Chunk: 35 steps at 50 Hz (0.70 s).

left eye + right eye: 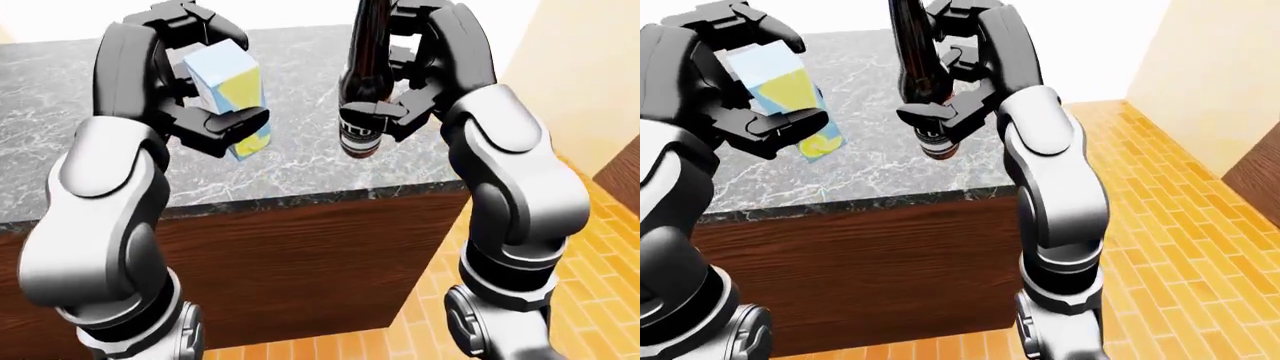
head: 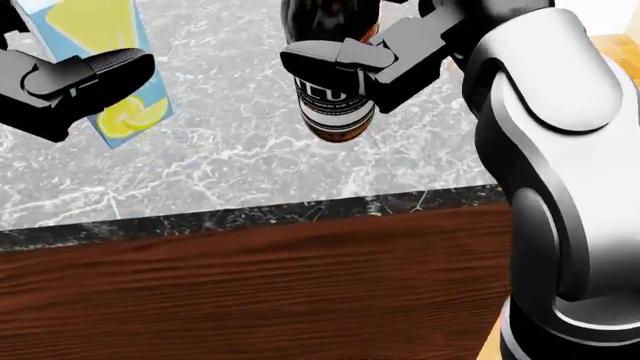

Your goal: Move the drinks to the dining counter.

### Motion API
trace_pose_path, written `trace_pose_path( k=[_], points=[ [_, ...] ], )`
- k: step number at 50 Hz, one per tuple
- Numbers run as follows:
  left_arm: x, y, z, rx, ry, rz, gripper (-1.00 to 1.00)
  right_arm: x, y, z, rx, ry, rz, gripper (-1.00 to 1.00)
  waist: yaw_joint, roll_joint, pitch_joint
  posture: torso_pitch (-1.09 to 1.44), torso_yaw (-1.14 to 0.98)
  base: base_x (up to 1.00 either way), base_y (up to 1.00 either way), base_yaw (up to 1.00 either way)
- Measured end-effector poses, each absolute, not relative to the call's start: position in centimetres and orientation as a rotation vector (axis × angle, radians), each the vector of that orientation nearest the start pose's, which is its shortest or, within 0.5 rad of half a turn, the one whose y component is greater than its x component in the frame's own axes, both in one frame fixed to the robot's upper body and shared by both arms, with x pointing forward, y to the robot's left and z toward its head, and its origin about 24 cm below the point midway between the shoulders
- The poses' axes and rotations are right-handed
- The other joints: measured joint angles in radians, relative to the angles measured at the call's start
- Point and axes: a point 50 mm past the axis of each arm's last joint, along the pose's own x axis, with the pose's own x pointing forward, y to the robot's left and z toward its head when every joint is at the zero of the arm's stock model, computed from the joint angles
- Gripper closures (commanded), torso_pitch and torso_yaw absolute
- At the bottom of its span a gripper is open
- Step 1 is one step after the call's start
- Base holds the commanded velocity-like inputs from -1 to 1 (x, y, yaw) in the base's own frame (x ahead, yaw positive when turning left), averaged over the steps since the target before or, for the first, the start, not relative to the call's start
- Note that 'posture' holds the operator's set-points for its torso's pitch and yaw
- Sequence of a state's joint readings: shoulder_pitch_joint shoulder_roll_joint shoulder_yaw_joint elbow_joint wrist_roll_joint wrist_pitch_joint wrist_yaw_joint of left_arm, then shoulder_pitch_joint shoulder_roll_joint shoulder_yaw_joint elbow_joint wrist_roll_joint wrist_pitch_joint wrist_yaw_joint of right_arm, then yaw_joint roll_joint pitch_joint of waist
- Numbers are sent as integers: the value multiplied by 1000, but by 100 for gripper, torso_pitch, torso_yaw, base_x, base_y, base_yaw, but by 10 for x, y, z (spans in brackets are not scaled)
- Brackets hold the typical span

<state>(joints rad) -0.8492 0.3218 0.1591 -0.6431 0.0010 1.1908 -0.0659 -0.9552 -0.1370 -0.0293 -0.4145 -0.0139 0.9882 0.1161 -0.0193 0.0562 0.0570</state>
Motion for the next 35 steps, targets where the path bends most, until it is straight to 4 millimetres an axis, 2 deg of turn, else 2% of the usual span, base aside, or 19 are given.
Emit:
trace_pose_path(
  k=[3,5,8,10,15,17,18,19,21,23,26,28,31,33,35],
  points=[
    [276,170,297,216,-254,50,100,305,-98,299,-185,-300,258,100,8,-34,20,0,0,0,0,0],
    [279,170,292,214,-221,50,100,306,-98,296,-181,-278,265,100,9,-51,25,0,0,0,0,0],
    [279,168,290,214,-205,36,100,306,-102,297,-176,-279,253,100,9,-52,18,0,0,0,0,3],
    [279,165,290,215,-197,20,100,307,-105,297,-172,-275,234,100,17,-47,3,0,0,0,0,41],
    [270,165,303,215,-282,17,100,300,-106,309,-170,-341,222,100,36,-13,-16,0,0,0,0,73],
    [267,168,308,212,-319,38,100,298,-103,312,-171,-363,240,100,36,-22,-30,0,0,0,0,63],
    [265,169,310,213,-332,47,100,297,-102,313,-172,-368,246,100,35,-37,-30,0,0,0,0,27],
    [264,170,311,214,-341,55,100,297,-100,313,-172,-369,253,100,37,-58,-24,0,0,0,0,0],
    [265,169,312,214,-349,55,100,297,-102,313,-168,-372,251,100,8,-96,-6,0,0,0,0,0],
    [268,165,304,216,-312,31,100,299,-106,308,-162,-351,235,100,7,-93,21,0,0,0,0,0],
    [276,161,291,222,-226,-7,100,305,-110,301,-159,-300,208,100,7,-104,49,0,0,0,0,0],
    [277,162,289,220,-200,-8,100,306,-110,299,-162,-286,206,100,13,-96,56,0,0,0,0,0],
    [273,164,295,218,-236,7,100,304,-108,302,-164,-307,214,100,15,-72,56,0,0,0,0,0],
    [269,164,302,218,-278,13,100,301,-108,305,-164,-329,217,100,9,-51,46,0,0,0,0,0],
    [266,164,306,220,-311,14,100,300,-108,308,-165,-346,217,100,0,-17,25,0,0,0,0,0]
  ],
)
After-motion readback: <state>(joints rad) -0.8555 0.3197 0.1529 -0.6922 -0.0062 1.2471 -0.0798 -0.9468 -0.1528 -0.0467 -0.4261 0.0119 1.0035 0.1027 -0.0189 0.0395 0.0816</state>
